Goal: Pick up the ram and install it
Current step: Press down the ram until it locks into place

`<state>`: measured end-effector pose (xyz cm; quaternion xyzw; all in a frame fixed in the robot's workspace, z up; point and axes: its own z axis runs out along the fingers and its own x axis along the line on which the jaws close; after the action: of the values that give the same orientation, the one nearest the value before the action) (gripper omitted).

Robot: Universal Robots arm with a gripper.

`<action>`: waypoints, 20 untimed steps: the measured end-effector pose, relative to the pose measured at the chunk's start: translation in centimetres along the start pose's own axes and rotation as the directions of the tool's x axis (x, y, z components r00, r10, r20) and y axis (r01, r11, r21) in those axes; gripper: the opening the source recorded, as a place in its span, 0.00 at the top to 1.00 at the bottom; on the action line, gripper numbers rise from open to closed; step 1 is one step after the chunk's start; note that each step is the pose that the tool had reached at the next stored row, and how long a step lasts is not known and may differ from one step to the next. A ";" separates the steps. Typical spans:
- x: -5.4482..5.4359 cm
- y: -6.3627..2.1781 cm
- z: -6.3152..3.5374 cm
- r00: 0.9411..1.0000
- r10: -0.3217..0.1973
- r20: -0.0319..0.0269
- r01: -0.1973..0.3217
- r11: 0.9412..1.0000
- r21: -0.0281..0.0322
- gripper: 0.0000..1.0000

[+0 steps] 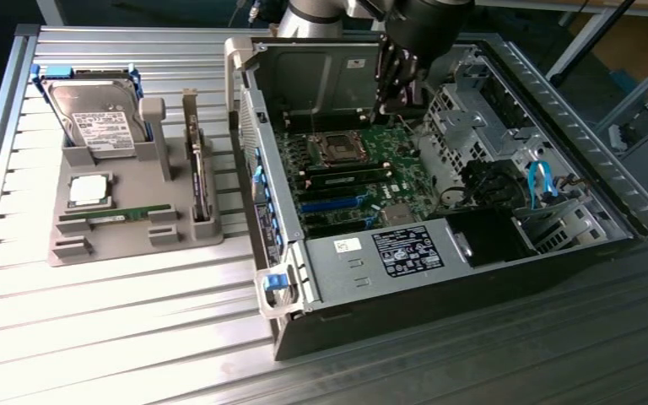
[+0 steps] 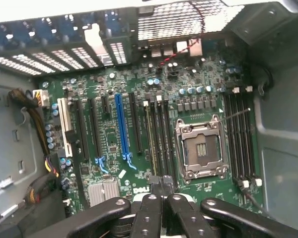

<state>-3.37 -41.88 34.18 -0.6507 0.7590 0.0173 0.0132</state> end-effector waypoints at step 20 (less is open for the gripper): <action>0.0 0.00 0.06 0.943 0.334 0.006 -0.334 0.943 0.014 0.89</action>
<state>-3.37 -41.88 34.12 -0.5126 0.8583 0.0148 0.0160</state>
